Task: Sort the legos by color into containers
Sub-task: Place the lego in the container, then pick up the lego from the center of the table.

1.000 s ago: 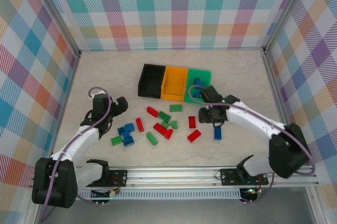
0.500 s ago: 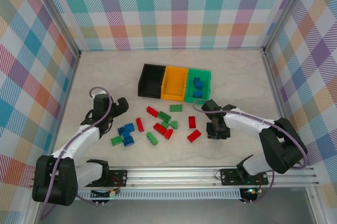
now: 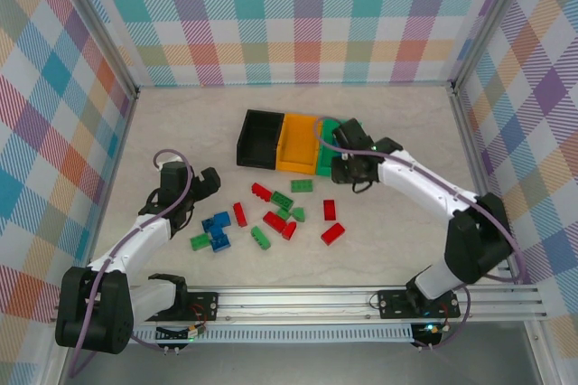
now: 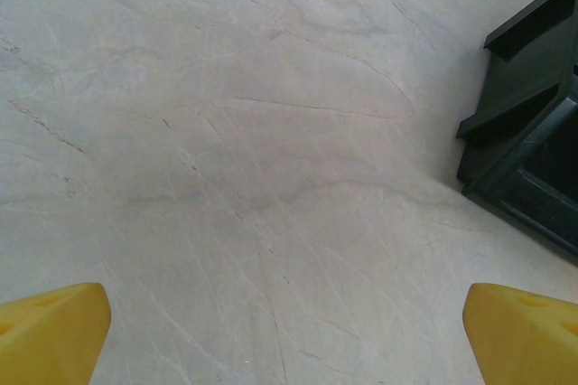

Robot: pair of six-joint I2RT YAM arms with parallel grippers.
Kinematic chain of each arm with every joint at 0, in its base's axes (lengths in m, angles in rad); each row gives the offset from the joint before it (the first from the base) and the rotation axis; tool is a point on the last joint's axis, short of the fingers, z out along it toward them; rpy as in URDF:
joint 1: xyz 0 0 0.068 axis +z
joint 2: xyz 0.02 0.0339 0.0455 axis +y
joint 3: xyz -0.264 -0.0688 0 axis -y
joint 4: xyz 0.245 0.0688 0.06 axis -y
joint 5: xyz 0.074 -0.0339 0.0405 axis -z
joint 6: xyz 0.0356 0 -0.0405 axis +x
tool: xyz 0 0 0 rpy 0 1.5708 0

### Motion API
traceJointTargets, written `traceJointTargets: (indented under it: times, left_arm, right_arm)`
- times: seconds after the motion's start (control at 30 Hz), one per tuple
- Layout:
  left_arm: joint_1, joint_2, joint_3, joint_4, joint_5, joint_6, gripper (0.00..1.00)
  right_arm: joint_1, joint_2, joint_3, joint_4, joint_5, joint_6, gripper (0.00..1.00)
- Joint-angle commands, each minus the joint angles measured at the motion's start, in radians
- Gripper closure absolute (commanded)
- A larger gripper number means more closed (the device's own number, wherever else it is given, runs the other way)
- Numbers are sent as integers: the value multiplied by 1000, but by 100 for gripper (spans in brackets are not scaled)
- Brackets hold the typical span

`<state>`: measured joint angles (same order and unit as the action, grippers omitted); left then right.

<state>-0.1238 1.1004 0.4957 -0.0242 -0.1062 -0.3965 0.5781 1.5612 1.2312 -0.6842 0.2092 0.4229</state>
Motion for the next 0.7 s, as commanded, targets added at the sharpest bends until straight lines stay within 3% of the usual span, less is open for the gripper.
traceJointTargets:
  times: [0.0,0.1,0.13,0.3,0.47,0.67]
  left_arm:
    - [-2,-18,6,6,-4,0,0]
    - [-2,-20,4,6,-4,2,0]
    - [-3,-20,4,7,-2,0,0]
    - [-3,-15,6,11,4,2,0]
    - [-1,-16,6,11,5,0,0]
    - [-2,-11,3,18,11,-5,0]
  right_arm:
    - [-26,113,113,23,43,-104,72]
    - [-42,220,233,-34,70,-131,37]
    - [-38,236,252,-48,73,-138,32]
    - [-2,166,155,-31,19,-132,30]
    - [109,84,12,-69,1,-91,34]
    - [157,94,-142,-16,-55,-10,35]
